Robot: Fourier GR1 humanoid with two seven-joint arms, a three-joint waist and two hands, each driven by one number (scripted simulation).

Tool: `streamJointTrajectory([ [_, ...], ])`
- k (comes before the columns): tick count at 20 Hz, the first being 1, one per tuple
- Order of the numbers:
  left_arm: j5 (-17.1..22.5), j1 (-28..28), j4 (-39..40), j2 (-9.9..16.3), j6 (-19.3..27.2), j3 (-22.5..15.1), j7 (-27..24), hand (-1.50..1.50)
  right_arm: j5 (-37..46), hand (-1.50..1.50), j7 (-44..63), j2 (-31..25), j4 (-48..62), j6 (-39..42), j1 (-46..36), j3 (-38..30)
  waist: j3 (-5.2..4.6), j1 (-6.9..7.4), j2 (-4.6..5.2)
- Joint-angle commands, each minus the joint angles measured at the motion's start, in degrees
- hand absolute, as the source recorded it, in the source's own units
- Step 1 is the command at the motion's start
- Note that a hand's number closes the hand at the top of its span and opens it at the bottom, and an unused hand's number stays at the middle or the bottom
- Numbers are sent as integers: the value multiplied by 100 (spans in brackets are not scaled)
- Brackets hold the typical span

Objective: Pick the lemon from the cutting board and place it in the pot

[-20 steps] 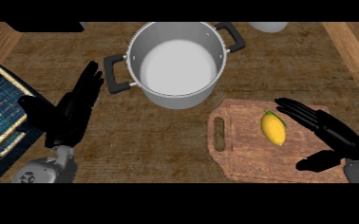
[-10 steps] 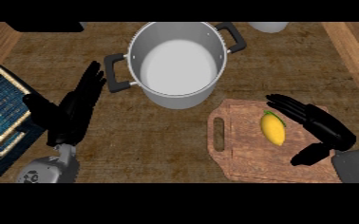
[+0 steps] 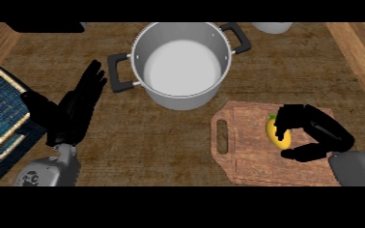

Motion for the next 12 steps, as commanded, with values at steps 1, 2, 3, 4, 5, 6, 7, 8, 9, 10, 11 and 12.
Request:
streamJointTrajectory([
  [1, 19, 106, -11, 0, -243, 151, -65, 0, -37, 150, -309, 53, -25, 48, 121, -201, 36, 2, 19],
  [2, 113, 309, -234, 66, -275, 86, -55, 0, 206, 150, 926, 212, -283, -9, 173, -54, 33, 3, 10],
  [3, -74, 16, -188, -86, 83, -27, 194, 0, 576, 150, 2023, 439, -265, -113, 15, 110, 22, -14, -8],
  [4, -38, 236, -23, 11, -81, 63, -149, 0, 663, 150, 2609, 467, -134, -117, 48, -14, 1, -15, -3],
  [5, -153, 61, -97, -41, 61, -17, 6, 0, 872, 150, 3084, 418, 32, -126, 132, -38, -5, -61, -3],
  [6, -100, 95, -130, -16, -21, -19, -30, 0, 1034, 150, 3593, 428, 49, -112, 132, -60, -31, -59, -16],
  [7, -48, 166, -114, -2, -24, 42, -24, 0, 1111, 150, 4015, 468, 144, -142, 203, -160, -58, -54, -5],
  [8, -98, 121, -115, -2, 0, 7, 23, 0, 1235, 150, 4428, 557, 82, -67, 236, -90, -39, -82, -11],
  [9, -48, 161, -14, 4, -22, 78, -33, 0, 1352, 150, 4894, 827, -63, -136, 113, -17, -40, -30, 2],
  [10, -118, 150, -168, 1, -1, -7, 1, 0, 1450, 150, 5332, 925, -273, -28, 121, 40, -28, -53, -59],
  [11, -15, 299, -188, -23, -51, 23, -33, 0, 1605, 150, 5788, 1016, -426, 18, 88, 89, -24, -16, -62],
  [12, -131, 175, -1, 12, -28, 14, -49, 0, 1738, 150, 6237, 1207, -719, 75, -41, 199, -21, -107, -50],
])
